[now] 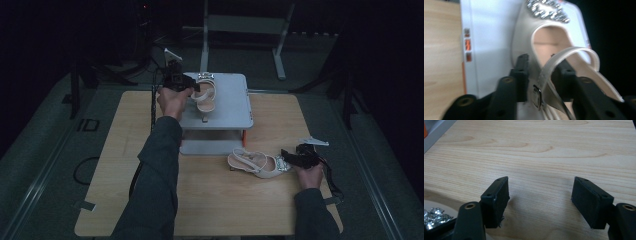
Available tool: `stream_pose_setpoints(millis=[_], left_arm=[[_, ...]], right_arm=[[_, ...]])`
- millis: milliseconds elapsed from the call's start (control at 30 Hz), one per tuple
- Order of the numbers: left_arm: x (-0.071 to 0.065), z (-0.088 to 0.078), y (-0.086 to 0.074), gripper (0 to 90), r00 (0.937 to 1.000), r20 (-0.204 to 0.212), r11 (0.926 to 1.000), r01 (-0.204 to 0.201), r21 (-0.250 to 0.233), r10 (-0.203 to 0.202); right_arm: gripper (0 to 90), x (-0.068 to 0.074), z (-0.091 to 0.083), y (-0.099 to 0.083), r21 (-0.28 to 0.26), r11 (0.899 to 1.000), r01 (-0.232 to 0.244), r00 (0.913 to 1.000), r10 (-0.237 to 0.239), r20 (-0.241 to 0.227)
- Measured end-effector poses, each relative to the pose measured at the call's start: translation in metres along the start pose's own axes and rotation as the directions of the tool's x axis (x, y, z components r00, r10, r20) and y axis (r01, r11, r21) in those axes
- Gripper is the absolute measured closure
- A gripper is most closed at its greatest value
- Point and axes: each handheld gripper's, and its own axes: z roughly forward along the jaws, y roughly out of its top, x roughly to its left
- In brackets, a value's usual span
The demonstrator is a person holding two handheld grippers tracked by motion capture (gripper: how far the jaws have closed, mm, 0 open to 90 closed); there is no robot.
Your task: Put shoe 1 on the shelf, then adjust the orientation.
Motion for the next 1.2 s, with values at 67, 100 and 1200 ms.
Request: stream_pose_setpoints(millis=[67,100,1200], left_arm=[[-0.003,-0.003,0.001,60.0,0.9997,0.016,0.9998,-0.019,-0.01,0.019],[-0.004,-0.006,0.001,58.8,0.9993,0.026,0.9994,-0.025,-0.025,0.025],[0.049,-0.045,-0.015,56.8,0.9647,-0.19,0.9723,-0.205,-0.111,0.182]], right_arm=[[30.0,0.0,0.0,0.0,0.001,1.0,0.0,1.0,0.0,0.0],[30.0,0.0,0.0,0.0,0.001,1.0,0.0,1.0,0.0,0.0],[30.8,0.001,-0.001,-0.001,-0.001,1.0,-0.002,1.0,0.002,0.004]])
